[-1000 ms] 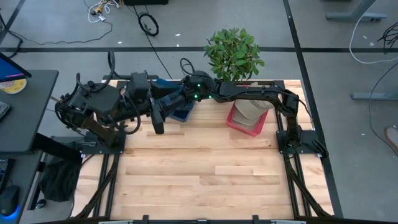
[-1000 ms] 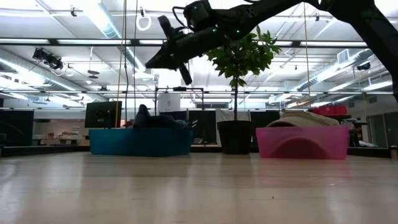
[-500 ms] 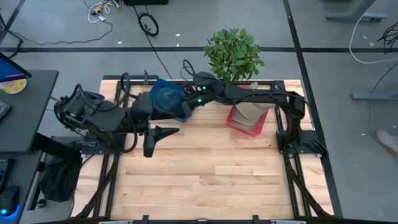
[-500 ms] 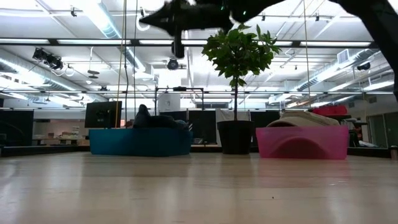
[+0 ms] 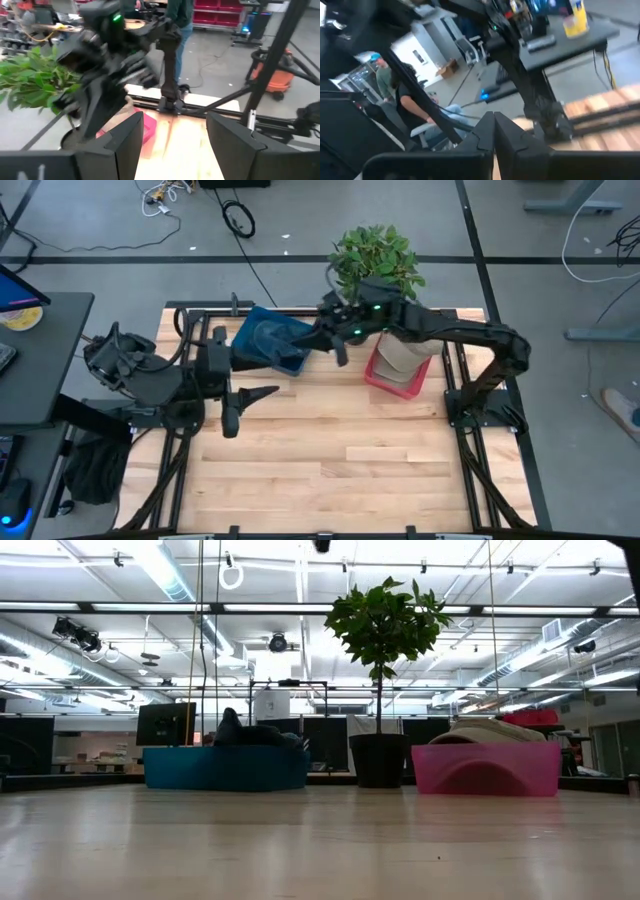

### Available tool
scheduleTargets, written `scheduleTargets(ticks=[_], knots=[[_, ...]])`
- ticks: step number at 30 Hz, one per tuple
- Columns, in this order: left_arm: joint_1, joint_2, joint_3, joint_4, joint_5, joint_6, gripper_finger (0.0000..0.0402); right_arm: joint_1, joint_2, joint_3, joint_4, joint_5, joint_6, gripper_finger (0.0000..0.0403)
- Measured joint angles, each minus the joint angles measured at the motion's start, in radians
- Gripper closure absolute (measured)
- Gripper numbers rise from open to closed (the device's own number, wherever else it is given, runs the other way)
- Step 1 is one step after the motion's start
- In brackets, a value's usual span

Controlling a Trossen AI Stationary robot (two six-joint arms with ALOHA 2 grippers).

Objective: Pick & Place hat
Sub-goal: Return to Home Position

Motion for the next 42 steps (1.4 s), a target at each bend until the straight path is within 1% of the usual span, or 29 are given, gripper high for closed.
scheduleTargets(ticks=[6,11,14,18,20,22,24,27,30,32,34,37,42], knots=[[-0.018,-0.012,0.0,-0.004,-0.021,0.006,0.0181,0.012,-0.111,0.0,-0.056,0.089,-0.049,0.0392],[-0.046,-0.011,0.0,-0.015,-0.031,0.076,0.0181,0.05,-0.186,0.0,-0.143,0.187,-0.135,0.0392],[-0.062,-0.013,0.0,-0.056,-0.072,0.079,0.0181,0.081,-0.225,0.0,-0.203,0.268,-0.151,0.0392],[-0.064,-0.014,0.0,-0.125,-0.147,0.026,0.0181,0.12,-0.279,0.0,-0.285,0.358,-0.165,0.0392],[-0.063,-0.017,0.0,-0.125,-0.143,0.032,0.0181,0.143,-0.304,0.0,-0.313,0.39,-0.18,0.0392],[-0.064,-0.018,0.0,-0.114,-0.127,0.071,0.0181,0.168,-0.327,0.0,-0.335,0.405,-0.2,0.0392],[-0.064,-0.017,0.0,-0.088,-0.098,0.107,0.0181,0.191,-0.347,0.0,-0.341,0.407,-0.226,0.0392],[-0.049,-0.016,0.0,0.008,-0.022,0.184,0.0181,0.223,-0.377,0.0,-0.341,0.415,-0.255,0.0392],[-0.016,-0.017,0.0,0.108,0.119,0.282,0.0181,0.244,-0.403,0.0,-0.356,0.417,-0.285,0.0392],[0.018,-0.017,-0.001,0.14,0.213,0.321,0.0181,0.257,-0.422,0.0,-0.389,0.451,-0.299,0.0392],[0.061,-0.016,-0.007,0.146,0.272,0.334,0.0181,0.269,-0.44,0.0,-0.43,0.53,-0.296,0.0392],[0.131,-0.013,-0.034,0.121,0.321,0.315,0.0181,0.281,-0.467,0.0,-0.511,0.627,-0.298,0.0392],[0.235,-0.026,-0.117,0.129,0.42,0.29,0.0181,0.289,-0.505,0.0,-0.59,0.642,-0.363,0.0392]])
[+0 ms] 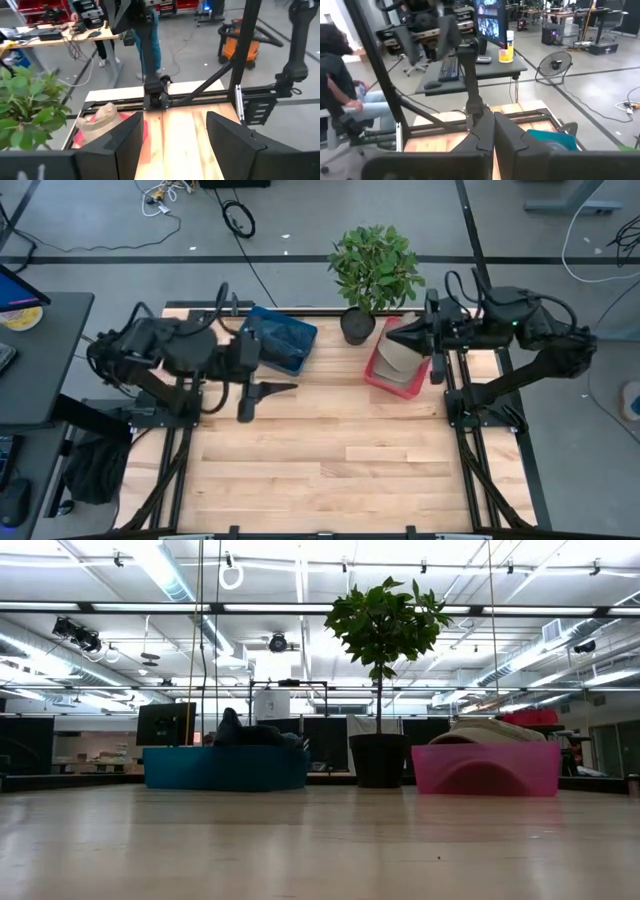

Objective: Pick & Place hat
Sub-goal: Return to Home Position

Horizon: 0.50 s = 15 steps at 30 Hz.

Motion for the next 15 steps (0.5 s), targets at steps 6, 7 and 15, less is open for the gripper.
scheduleTargets(ticks=[6,7,15], knots=[[0.102,-0.064,-0.127,0.012,0.073,-0.005,0.0181,0.0,-0.061,0.0,-0.073,0.001,-0.015,0.0392],[0.115,-0.084,-0.151,0.018,0.082,-0.008,0.0181,0.0,-0.075,0.0,-0.088,0.001,-0.015,0.0392],[0.145,-0.311,-0.426,0.162,0.123,0.0,0.0181,-0.001,-0.178,-0.028,-0.115,0.001,-0.021,0.0392]])
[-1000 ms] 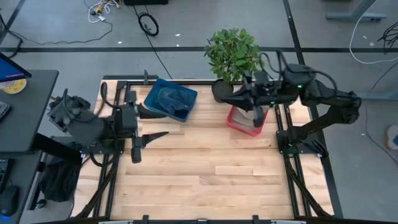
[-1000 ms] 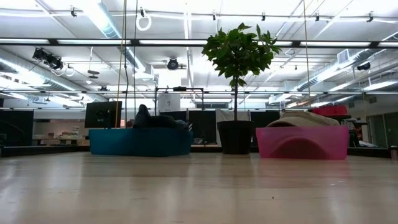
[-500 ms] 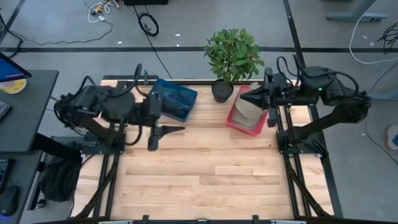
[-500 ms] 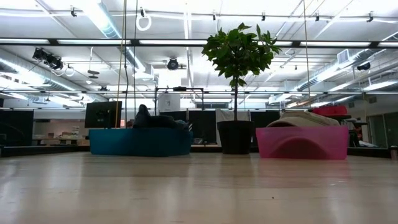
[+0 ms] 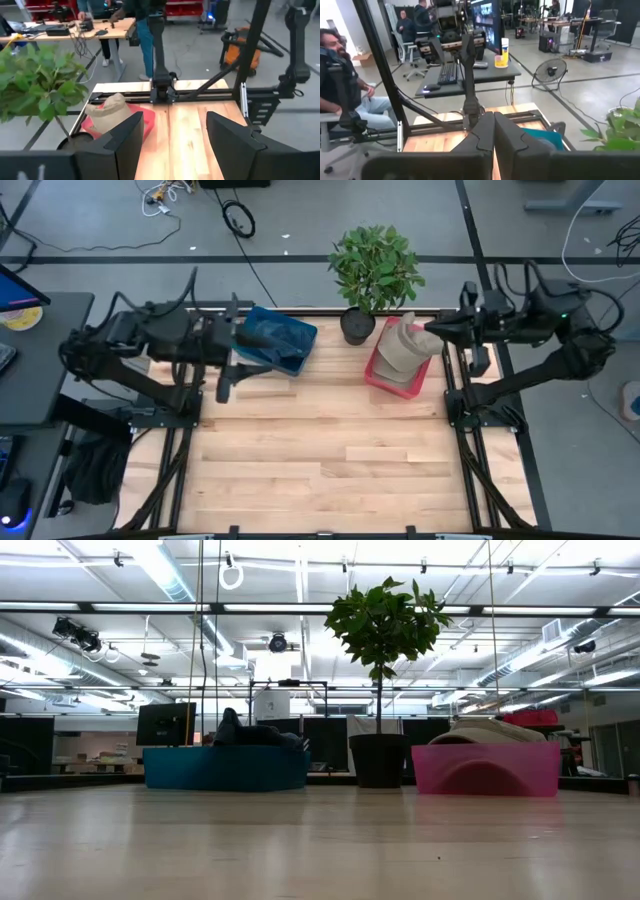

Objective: Pick & Place hat
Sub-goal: Return to Home Position

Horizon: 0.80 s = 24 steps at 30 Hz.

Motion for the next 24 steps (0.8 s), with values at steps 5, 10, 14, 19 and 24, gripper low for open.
scheduleTargets(ticks=[5,10,14,19,24], knots=[[0.009,-0.139,-0.206,0.13,-0.017,-0.052,0.0181,0.0,-0.065,-0.13,0.121,-0.001,-0.012,0.0392],[0.008,-0.274,-0.396,0.213,0.003,-0.061,0.0181,0.0,-0.186,-0.337,0.251,-0.002,0.045,0.0392],[0.008,-0.407,-0.515,0.262,0.004,-0.085,0.0181,0.0,-0.309,-0.484,0.39,-0.024,0.082,0.0392],[0.008,-0.59,-0.665,0.338,0.004,-0.112,0.0181,0.0,-0.466,-0.614,0.474,-0.037,0.085,0.0392],[0.008,-0.775,-0.837,0.455,0.001,-0.112,0.0181,0.0,-0.618,-0.728,0.508,-0.009,0.086,0.0392]])
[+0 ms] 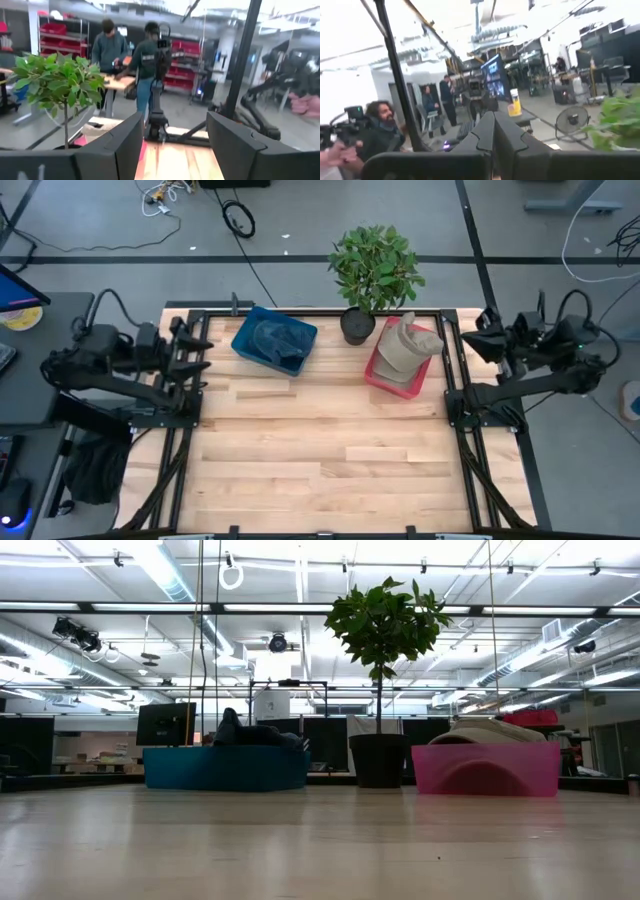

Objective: Pick & Place hat
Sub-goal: Return to Home Position

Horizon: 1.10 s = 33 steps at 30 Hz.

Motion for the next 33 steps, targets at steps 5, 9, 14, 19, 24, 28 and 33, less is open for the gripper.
scheduleTargets(ticks=[5,9,14,19,24,28,33], knots=[[0.0,-0.163,-0.184,0.134,-0.012,-0.004,0.0181,0.0,-0.15,-0.131,0.104,0.054,-0.006,0.0392],[0.0,-0.282,-0.325,0.245,-0.012,-0.027,0.0181,-0.001,-0.269,-0.251,0.2,0.095,-0.011,0.0392],[0.0,-0.415,-0.478,0.341,-0.013,-0.061,0.0181,-0.001,-0.343,-0.409,0.376,0.101,-0.013,0.0392],[0.0,-0.453,-0.592,0.437,-0.013,-0.058,0.0181,-0.002,-0.335,-0.541,0.546,0.143,-0.005,0.0392],[-0.001,-0.453,-0.681,0.489,-0.011,-0.076,0.0181,-0.002,-0.344,-0.726,0.717,0.191,0.048,0.0392],[0.0,-0.453,-0.779,0.637,0.018,-0.076,0.0181,-0.002,-0.344,-0.898,0.88,0.201,0.116,0.0392],[-0.001,-0.453,-0.929,0.868,0.059,-0.067,0.0181,-0.002,-0.341,-0.898,0.768,0.234,0.163,0.0392]])
